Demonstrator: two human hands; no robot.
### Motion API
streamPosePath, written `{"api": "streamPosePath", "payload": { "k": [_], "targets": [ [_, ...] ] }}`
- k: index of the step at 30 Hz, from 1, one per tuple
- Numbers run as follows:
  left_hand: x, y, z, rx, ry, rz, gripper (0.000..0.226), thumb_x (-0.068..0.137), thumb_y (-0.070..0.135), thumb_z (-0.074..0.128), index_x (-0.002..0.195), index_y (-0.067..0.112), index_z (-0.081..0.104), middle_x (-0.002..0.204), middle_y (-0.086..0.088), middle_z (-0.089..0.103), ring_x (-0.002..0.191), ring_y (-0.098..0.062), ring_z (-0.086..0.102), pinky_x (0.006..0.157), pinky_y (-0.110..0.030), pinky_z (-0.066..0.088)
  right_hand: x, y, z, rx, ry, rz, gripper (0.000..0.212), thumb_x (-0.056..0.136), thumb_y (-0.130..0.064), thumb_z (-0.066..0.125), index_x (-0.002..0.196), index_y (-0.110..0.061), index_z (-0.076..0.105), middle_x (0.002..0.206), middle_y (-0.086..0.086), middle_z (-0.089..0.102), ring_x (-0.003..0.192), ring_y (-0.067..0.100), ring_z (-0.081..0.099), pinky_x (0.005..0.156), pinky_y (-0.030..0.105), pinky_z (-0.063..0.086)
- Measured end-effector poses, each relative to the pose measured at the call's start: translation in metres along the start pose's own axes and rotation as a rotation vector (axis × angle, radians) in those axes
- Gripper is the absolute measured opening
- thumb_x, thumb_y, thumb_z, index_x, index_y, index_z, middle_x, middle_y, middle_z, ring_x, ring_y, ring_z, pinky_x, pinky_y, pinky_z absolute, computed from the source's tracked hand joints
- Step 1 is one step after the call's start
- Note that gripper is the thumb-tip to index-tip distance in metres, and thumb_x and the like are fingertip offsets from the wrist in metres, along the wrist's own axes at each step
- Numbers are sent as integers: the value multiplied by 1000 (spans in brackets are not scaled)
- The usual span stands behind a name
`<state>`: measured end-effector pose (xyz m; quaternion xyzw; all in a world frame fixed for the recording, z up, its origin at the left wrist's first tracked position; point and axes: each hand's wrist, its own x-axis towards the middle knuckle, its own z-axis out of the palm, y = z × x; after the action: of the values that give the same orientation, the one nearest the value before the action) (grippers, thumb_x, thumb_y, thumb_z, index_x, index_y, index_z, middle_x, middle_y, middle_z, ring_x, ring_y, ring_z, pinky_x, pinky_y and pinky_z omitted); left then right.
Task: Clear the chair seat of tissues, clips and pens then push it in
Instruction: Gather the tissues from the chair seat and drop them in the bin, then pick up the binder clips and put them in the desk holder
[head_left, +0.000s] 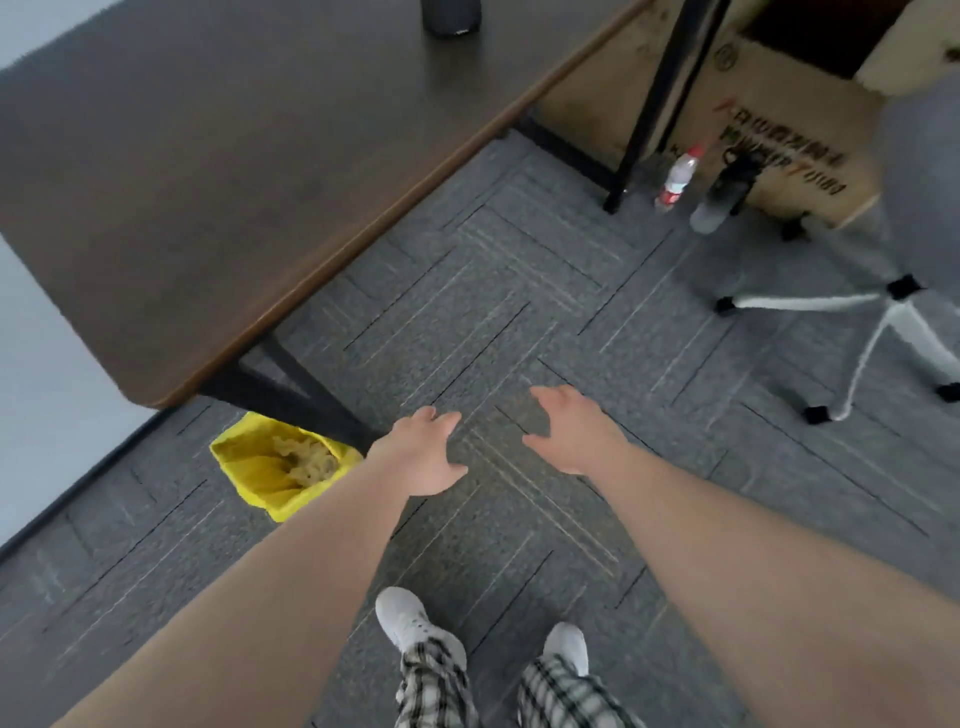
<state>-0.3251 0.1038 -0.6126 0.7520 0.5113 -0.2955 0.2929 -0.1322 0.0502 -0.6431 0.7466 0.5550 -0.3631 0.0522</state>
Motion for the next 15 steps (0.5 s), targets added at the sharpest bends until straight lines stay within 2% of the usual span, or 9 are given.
{"api": "streamPosePath", "payload": {
  "k": [7,15],
  "targets": [
    [6,163,-66,180,53,184,75,88,49,54,149,34,13,159,1,11,143,-28,24,106,-53,38,-53,130,-92,109,126,180,69,92,-47,53,149,-31,19,154,7,25,138,32,31,105,53,40],
    [40,295,-122,423,92,419,75,90,47,53,150,32,10,161,1,5,147,-27,13,110,-53,34,-76,227,-169,173,209,367,68,93,-44,53,149,-33,17,151,7,27,136,31,33,99,52,45]
  ]
}}
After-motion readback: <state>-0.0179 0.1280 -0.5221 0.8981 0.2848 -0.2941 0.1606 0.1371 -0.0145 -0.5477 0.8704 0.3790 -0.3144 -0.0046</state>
